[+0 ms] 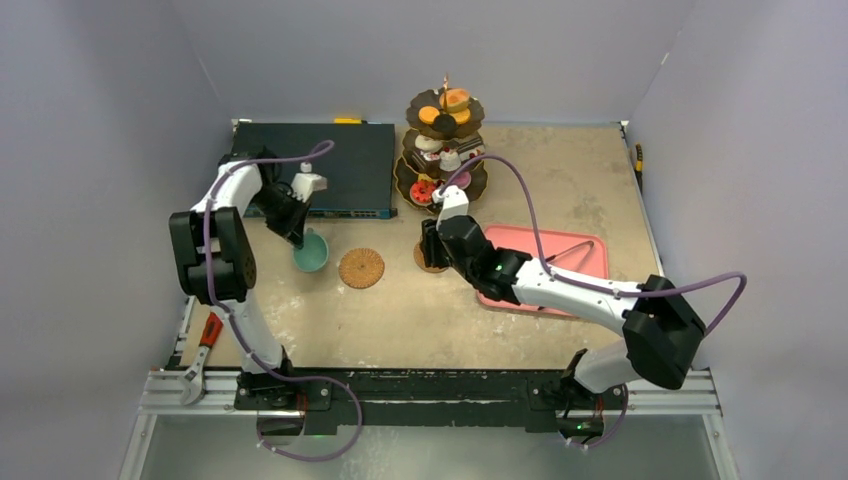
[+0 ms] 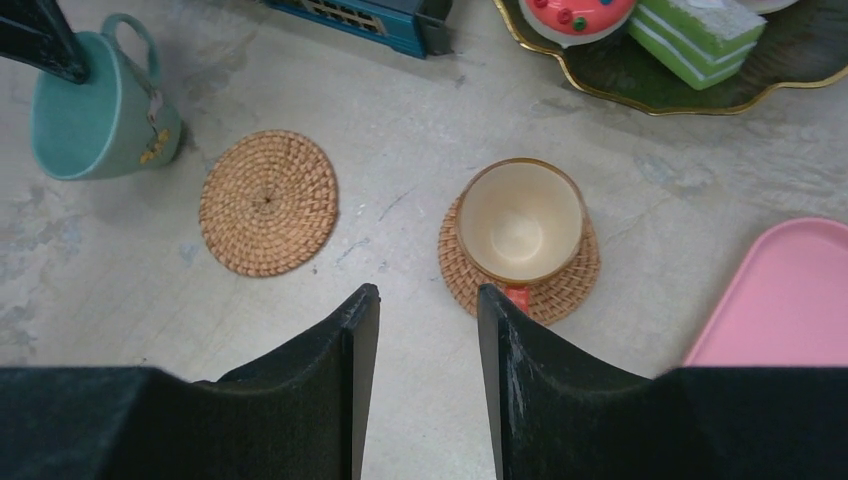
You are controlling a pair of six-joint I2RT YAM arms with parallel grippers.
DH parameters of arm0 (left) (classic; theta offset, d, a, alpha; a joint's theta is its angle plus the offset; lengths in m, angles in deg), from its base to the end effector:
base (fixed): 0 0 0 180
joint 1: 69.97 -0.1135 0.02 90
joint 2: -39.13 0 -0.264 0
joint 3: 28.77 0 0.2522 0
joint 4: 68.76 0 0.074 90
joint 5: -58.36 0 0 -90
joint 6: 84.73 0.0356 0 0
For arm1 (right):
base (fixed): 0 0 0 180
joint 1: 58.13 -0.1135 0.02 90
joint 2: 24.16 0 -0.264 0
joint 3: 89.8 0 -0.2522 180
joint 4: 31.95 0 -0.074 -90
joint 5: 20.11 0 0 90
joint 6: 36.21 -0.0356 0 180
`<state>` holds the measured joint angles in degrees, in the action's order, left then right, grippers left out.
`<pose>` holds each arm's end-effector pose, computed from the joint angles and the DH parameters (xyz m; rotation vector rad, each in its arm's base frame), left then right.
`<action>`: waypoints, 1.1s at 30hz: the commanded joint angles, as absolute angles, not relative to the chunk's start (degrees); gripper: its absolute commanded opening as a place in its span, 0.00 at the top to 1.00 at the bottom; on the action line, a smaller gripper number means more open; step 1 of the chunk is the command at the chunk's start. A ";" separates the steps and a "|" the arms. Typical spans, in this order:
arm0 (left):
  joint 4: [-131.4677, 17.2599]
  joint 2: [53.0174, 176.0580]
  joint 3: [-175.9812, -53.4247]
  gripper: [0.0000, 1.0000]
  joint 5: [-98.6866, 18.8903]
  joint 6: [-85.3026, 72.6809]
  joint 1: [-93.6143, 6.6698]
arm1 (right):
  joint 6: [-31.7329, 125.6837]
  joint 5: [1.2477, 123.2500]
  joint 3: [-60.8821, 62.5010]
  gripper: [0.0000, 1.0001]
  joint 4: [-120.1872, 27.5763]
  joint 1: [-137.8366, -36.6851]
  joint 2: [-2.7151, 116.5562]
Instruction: Serve the afternoon tea
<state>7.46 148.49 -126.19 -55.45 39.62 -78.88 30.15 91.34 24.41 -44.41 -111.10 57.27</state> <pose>0.3556 0.0412 0.2039 0.6499 2.8345 -0.5527 0.2019 0.2460 0.2561 -0.2926 2.0341 0.4555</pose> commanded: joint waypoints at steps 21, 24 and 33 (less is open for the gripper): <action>17.03 131.11 -110.42 0.95 -45.10 101.80 -63.99 | 23.15 79.90 33.82 0.48 -22.21 -119.37 62.11; 15.01 130.51 -108.10 0.95 -43.63 101.68 -61.67 | 22.65 79.52 35.17 0.48 -20.16 -119.41 61.57; 11.03 130.58 -107.92 0.64 -44.33 98.14 -58.07 | 21.41 80.43 38.12 0.48 -18.99 -119.90 59.83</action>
